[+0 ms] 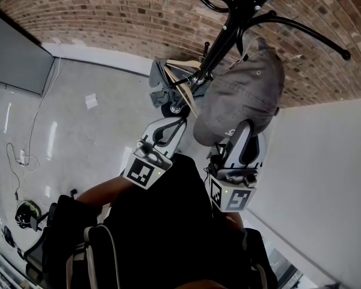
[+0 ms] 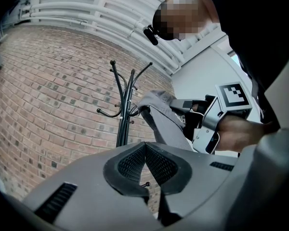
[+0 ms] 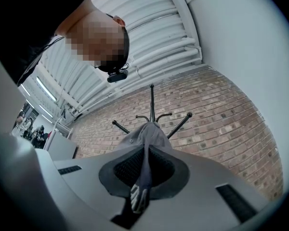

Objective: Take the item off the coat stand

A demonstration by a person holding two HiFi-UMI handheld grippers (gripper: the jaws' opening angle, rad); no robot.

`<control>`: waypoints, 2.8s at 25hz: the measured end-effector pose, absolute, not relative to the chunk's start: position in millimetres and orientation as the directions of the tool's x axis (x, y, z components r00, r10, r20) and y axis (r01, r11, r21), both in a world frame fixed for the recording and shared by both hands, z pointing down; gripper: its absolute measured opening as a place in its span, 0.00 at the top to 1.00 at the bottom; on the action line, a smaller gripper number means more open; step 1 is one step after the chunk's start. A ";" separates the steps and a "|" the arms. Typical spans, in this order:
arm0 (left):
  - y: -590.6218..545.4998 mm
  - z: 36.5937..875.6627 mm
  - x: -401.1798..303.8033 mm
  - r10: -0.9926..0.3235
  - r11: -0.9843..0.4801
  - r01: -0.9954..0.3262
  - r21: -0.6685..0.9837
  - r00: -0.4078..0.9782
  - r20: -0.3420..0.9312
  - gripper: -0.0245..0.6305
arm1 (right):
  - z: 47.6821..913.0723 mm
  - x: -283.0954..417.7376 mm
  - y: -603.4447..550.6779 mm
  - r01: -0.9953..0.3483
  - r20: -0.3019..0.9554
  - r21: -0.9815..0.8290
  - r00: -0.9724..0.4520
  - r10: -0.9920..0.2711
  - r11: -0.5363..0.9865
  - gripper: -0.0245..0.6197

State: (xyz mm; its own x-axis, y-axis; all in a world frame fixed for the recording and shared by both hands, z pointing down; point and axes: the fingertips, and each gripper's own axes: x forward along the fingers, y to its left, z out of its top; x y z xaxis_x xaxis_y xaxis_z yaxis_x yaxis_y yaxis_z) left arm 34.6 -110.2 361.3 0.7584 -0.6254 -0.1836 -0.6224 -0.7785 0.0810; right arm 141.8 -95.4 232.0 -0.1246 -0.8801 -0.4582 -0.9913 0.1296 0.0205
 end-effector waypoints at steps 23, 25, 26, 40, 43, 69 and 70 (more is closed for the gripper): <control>-91.7 357.3 52.3 -0.555 -0.832 -0.547 0.095 0.808 -0.199 0.93 | 237.9 150.1 -57.0 -0.998 -0.440 0.059 -0.032 -0.898 0.007 0.92; -90.5 358.5 52.5 -0.550 -0.835 -0.543 0.096 0.812 -0.195 0.93 | 238.7 150.4 -54.6 -0.998 -0.438 0.060 -0.026 -0.899 0.000 0.92; -90.0 359.0 52.9 -0.547 -0.836 -0.539 0.097 0.814 -0.193 0.93 | 238.6 150.2 -53.5 -0.998 -0.438 0.058 -0.025 -0.899 -0.001 0.92; -86.5 362.2 60.4 -0.530 -0.848 -0.516 0.121 0.828 -0.183 0.93 | 243.2 152.8 -41.1 -0.999 -0.420 0.031 -0.002 -0.908 -0.012 0.92; -86.7 361.2 59.6 -0.532 -0.847 -0.518 0.118 0.826 -0.186 0.93 | 248.1 154.0 -40.7 -0.999 -0.412 0.026 0.007 -0.911 -0.019 0.92; -82.9 361.7 51.2 -0.544 -0.839 -0.532 0.118 0.816 -0.193 0.93 | 334.3 139.2 -61.7 -0.998 -0.231 0.058 -0.002 -0.973 -0.012 0.92; -83.2 361.1 50.3 -0.546 -0.838 -0.533 0.117 0.815 -0.194 0.93 | 337.4 138.6 -62.8 -0.998 -0.223 0.059 -0.004 -0.975 -0.009 0.92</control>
State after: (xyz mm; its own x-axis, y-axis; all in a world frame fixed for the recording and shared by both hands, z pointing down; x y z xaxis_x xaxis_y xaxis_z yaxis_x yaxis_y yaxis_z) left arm 50.3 -83.2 361.1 0.8150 -0.5459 -0.1944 -0.5333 -0.8378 0.1169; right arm 138.6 -62.8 337.4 -0.0039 -0.9749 -0.2225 -0.9982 -0.0094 0.0586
